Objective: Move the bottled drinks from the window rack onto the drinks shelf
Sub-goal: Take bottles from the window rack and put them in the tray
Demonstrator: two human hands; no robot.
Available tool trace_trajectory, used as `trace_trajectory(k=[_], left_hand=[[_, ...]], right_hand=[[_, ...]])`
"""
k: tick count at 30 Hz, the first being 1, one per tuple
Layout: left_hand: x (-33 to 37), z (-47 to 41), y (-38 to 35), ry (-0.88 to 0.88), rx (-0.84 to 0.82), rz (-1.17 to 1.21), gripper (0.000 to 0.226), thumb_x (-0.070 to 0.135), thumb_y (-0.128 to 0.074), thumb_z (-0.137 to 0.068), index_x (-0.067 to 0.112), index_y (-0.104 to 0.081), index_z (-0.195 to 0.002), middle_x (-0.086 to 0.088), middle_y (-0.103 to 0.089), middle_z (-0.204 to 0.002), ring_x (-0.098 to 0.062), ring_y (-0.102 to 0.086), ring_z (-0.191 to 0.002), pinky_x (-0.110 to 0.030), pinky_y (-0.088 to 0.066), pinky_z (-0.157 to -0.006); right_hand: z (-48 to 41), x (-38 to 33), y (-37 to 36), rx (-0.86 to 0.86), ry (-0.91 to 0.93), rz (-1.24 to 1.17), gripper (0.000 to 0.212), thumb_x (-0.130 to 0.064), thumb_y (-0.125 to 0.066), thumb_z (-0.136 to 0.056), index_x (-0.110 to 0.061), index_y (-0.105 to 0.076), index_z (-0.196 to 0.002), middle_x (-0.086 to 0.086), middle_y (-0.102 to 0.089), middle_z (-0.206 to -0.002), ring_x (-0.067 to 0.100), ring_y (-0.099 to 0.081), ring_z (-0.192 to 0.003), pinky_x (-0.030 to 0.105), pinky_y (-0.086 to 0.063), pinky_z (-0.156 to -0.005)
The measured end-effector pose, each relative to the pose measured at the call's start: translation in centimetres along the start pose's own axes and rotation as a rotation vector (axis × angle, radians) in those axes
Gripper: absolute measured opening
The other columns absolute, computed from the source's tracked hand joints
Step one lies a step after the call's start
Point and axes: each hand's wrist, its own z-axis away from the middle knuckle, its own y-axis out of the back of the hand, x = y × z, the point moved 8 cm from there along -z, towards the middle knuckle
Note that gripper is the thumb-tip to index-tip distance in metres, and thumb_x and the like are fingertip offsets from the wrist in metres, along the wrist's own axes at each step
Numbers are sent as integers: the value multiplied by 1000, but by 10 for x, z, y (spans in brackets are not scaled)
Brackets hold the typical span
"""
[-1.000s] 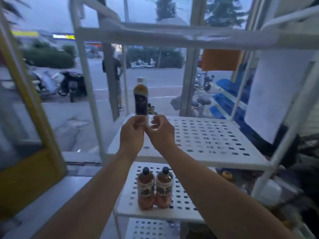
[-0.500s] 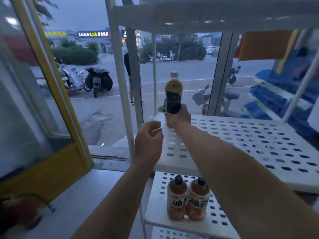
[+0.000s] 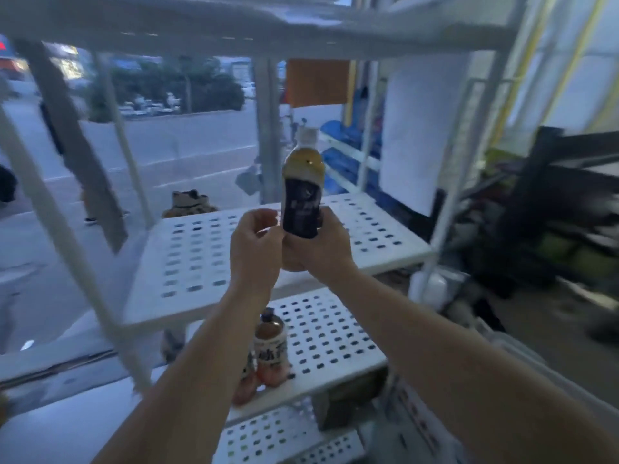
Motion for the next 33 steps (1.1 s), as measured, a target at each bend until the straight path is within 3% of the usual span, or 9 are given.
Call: trace_trajectory(k=[4,9,15,18,20,22,26,30,33], left_hand=[[-8,44,-94,25,-239,52,20,10,-58,-77,29,-62,-83,6,-67,-78,-9,-61,-69,-20,-43,-55],[-26,127,-207,93,-487,119,15,14,-60,-79,29,-61,-82,4,-63,-70,-12,-58,-63,-23,-43,-53],[-48,262,-312,161,-861,145,11,25,-63,-91,32,-58,-99,4,-66,-93,-13,-65,-85,-18,-49,-61],[-58,317,-343,192,-1002,140,12,28,-63,-91,36,-56,-97,7,-65,-97,-8,-64,-89,-20,-49,-66],[-73,344,-359,246,-1085,97,16,26,-61,-91,35,-56,-103,7,-64,-102,-8,-64,-91,-23,-52,-68],[-91,363,-372,321,-1140,45,21,24,-59,-92,32,-54,-111,5,-63,-104,-13,-65,-92,-26,-54,-67],[-111,382,-397,337,-1189,-42,18,20,-58,-92,36,-52,-95,5,-64,-98,-12,-64,-85,-20,-47,-61],[-125,399,-424,372,-1220,-102,18,17,-58,-93,33,-53,-99,8,-62,-98,-10,-61,-87,-22,-48,-61],[-137,409,-437,411,-1231,-120,19,16,-58,-93,32,-54,-103,5,-62,-101,-15,-63,-90,-29,-55,-69]], right_hand=[[26,47,102,151,-40,39,49,-54,-81,-48,-39,-60,-89,-21,-70,-78,-3,-66,-68,35,-60,-62],[85,102,231,397,-68,251,43,-60,-78,-51,-50,-54,-86,-17,-69,-78,4,-68,-74,35,-58,-63],[177,184,359,545,-276,413,51,-70,-77,-54,-43,-54,-91,-23,-64,-81,-5,-60,-71,8,-42,-55],[217,235,395,551,-467,404,68,-81,-73,-52,-36,-60,-102,-15,-70,-92,6,-66,-81,28,-56,-69],[242,274,411,512,-650,379,65,-81,-70,-53,-36,-63,-99,-13,-71,-87,9,-67,-79,36,-58,-72],[266,311,422,480,-833,351,58,-75,-67,-56,-34,-64,-97,-10,-71,-87,14,-66,-77,36,-58,-72],[304,366,438,436,-1159,390,72,-71,-67,-57,-22,-67,-111,5,-69,-111,29,-65,-96,39,-55,-88],[320,399,436,289,-1264,490,68,-64,-69,-65,-17,-69,-114,7,-68,-118,29,-65,-103,36,-54,-93],[327,414,435,310,-1291,506,71,-69,-55,-72,-17,-67,-119,8,-66,-120,30,-63,-105,37,-52,-91]])
